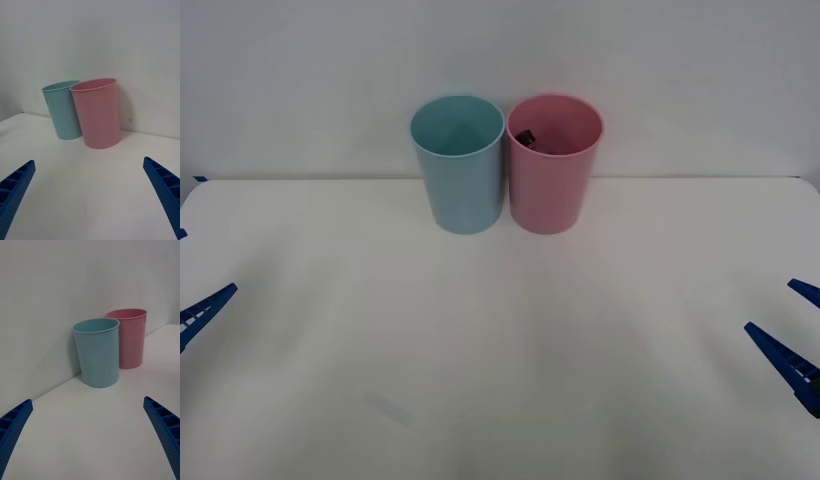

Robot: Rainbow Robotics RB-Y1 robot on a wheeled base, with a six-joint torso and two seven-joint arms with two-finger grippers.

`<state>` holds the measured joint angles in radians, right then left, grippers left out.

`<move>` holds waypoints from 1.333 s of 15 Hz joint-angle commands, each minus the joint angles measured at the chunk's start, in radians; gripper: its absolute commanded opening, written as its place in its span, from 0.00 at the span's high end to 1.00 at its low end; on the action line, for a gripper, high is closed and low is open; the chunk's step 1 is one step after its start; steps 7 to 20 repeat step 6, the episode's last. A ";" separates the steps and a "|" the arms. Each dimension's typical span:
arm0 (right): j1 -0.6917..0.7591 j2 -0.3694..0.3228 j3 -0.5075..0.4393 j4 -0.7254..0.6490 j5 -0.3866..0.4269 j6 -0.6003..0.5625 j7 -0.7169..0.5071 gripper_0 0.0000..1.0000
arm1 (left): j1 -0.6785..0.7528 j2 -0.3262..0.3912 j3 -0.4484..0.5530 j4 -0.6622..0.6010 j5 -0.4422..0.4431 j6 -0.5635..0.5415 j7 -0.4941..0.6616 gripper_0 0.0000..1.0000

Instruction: Grasp the object on the table and drop it into the matching bin: aluminum can to the light blue bin, PET bottle to the pink bin.

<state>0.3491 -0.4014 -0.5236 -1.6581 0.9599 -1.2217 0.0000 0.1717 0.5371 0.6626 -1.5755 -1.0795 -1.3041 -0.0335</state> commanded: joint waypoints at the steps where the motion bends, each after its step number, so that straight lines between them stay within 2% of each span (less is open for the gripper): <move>1: 0.000 0.000 0.000 0.000 0.000 0.000 0.000 0.00 | 0.011 0.001 0.000 0.000 0.015 0.000 0.000 0.00; 20: 0.000 0.000 0.000 0.000 0.000 0.000 0.000 0.00 | 0.017 0.001 0.000 0.000 0.018 0.000 0.010 0.00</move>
